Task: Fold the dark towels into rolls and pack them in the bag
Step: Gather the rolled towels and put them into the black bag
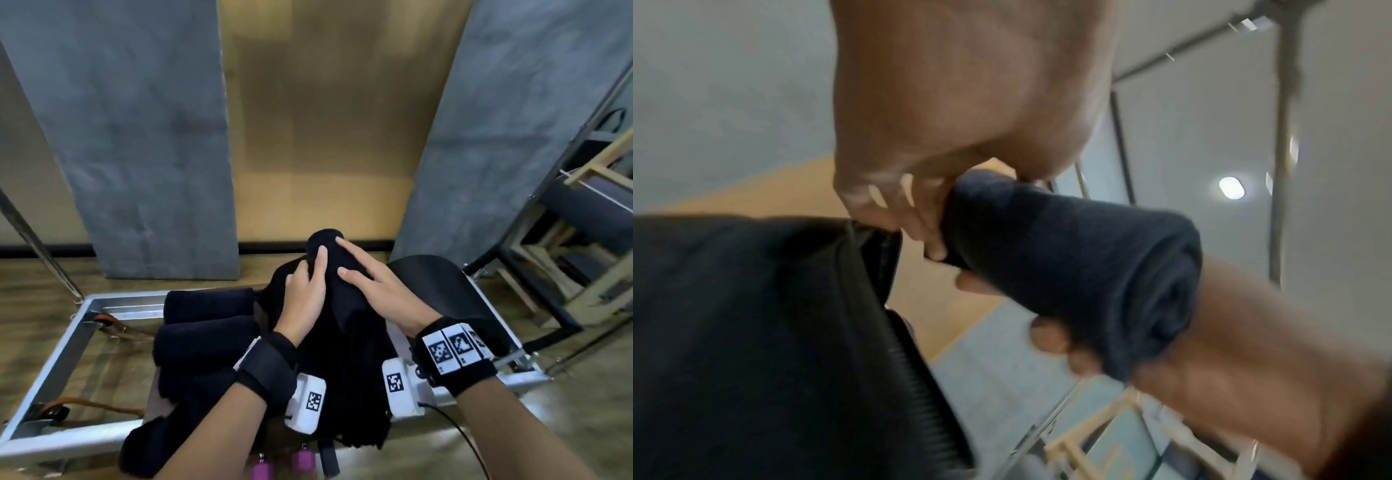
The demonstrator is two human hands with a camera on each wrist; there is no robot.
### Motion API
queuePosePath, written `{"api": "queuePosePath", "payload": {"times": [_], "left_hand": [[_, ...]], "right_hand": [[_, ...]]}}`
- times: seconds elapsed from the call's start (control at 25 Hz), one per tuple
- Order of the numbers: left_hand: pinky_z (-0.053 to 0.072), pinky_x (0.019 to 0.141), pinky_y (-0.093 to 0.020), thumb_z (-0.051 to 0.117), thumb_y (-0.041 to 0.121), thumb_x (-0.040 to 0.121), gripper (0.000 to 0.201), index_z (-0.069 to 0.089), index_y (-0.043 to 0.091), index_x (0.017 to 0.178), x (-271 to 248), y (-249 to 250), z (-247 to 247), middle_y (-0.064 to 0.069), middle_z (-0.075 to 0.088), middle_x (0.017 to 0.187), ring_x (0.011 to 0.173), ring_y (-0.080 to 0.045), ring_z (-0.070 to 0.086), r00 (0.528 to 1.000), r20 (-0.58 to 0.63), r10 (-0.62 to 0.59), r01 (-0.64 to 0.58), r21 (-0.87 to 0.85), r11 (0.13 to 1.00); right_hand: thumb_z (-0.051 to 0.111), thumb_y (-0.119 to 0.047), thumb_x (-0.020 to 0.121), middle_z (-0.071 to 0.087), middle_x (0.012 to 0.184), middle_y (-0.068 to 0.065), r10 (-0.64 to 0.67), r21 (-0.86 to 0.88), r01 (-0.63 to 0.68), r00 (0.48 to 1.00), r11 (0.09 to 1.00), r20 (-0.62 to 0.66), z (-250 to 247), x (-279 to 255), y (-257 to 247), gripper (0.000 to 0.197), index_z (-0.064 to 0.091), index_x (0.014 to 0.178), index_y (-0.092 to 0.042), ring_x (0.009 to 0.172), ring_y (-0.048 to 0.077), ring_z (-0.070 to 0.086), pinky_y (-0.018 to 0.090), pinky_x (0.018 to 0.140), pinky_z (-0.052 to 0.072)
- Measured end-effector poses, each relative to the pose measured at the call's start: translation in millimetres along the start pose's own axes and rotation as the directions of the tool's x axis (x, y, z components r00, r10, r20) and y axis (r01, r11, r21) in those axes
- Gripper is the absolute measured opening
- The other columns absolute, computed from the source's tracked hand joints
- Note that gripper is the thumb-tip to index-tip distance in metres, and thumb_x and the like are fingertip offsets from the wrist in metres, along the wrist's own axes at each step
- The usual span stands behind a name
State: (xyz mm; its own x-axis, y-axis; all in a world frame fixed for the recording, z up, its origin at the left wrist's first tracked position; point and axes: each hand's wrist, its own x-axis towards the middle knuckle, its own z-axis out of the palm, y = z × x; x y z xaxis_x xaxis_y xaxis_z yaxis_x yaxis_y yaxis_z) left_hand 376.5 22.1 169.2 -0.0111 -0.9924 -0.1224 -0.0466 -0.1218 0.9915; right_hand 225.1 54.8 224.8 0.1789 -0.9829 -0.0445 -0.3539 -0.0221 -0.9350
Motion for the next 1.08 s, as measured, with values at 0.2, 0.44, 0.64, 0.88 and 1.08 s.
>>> {"api": "queuePosePath", "payload": {"times": [0.2,0.44,0.64,0.88,1.08], "left_hand": [[0.039,0.104,-0.042,0.055,0.031,0.098,0.020,0.062,0.029,0.117,7.8,-20.7,-8.9,-0.002,0.044,0.133,0.128,-0.027,0.039,0.948,0.061,0.313,-0.208,0.861,0.463],[0.049,0.102,-0.045,0.050,0.005,0.096,0.049,0.051,0.012,0.144,20.8,-17.3,-10.2,-0.004,0.037,0.148,0.135,-0.029,0.039,0.979,0.189,-0.081,-0.140,0.900,0.413],[0.051,0.100,-0.046,0.049,0.000,0.094,0.060,0.041,0.014,0.153,24.4,-20.4,-11.4,-0.002,0.035,0.150,0.131,-0.029,0.040,0.984,0.176,-0.028,-0.142,0.869,0.474],[0.051,0.099,-0.046,0.049,0.004,0.095,0.067,0.034,0.019,0.158,28.9,-21.7,-12.9,0.004,0.031,0.155,0.133,-0.027,0.038,0.990,0.137,0.039,-0.137,0.837,0.530],[0.048,0.105,-0.044,0.047,0.024,0.107,0.055,0.034,0.021,0.160,22.7,-33.5,-16.9,0.005,0.030,0.158,0.138,-0.024,0.036,0.977,0.214,0.020,-0.190,0.819,0.542]], "right_hand": [[0.059,-0.029,0.103,0.047,0.159,-0.007,0.269,-0.405,-0.188,0.951,0.895,0.152,-26.3,32.3,17.3,0.047,0.056,0.149,-0.035,0.146,0.011,0.038,0.026,0.122,0.023],[0.046,-0.031,0.108,0.040,0.164,0.008,0.425,-0.592,-0.279,0.897,0.757,0.121,0.8,89.9,59.4,0.056,0.033,0.162,-0.025,0.148,0.028,0.040,0.029,0.113,0.032],[0.043,-0.041,0.110,0.030,0.164,0.028,0.408,-0.647,-0.307,0.913,0.698,0.007,30.7,112.8,104.2,0.069,0.001,0.165,-0.042,0.145,0.042,0.043,0.042,0.120,0.036],[0.042,-0.050,0.108,0.005,0.169,0.026,0.570,-0.852,-0.286,0.821,0.439,0.018,63.3,121.6,122.0,0.079,-0.018,0.159,-0.051,0.145,0.049,0.036,0.057,0.114,0.038],[0.041,-0.034,0.110,-0.010,0.169,0.030,0.611,-0.857,-0.244,0.786,0.454,0.100,61.8,117.2,87.2,0.074,-0.011,0.161,-0.050,0.149,0.052,0.028,0.058,0.119,0.034]]}}
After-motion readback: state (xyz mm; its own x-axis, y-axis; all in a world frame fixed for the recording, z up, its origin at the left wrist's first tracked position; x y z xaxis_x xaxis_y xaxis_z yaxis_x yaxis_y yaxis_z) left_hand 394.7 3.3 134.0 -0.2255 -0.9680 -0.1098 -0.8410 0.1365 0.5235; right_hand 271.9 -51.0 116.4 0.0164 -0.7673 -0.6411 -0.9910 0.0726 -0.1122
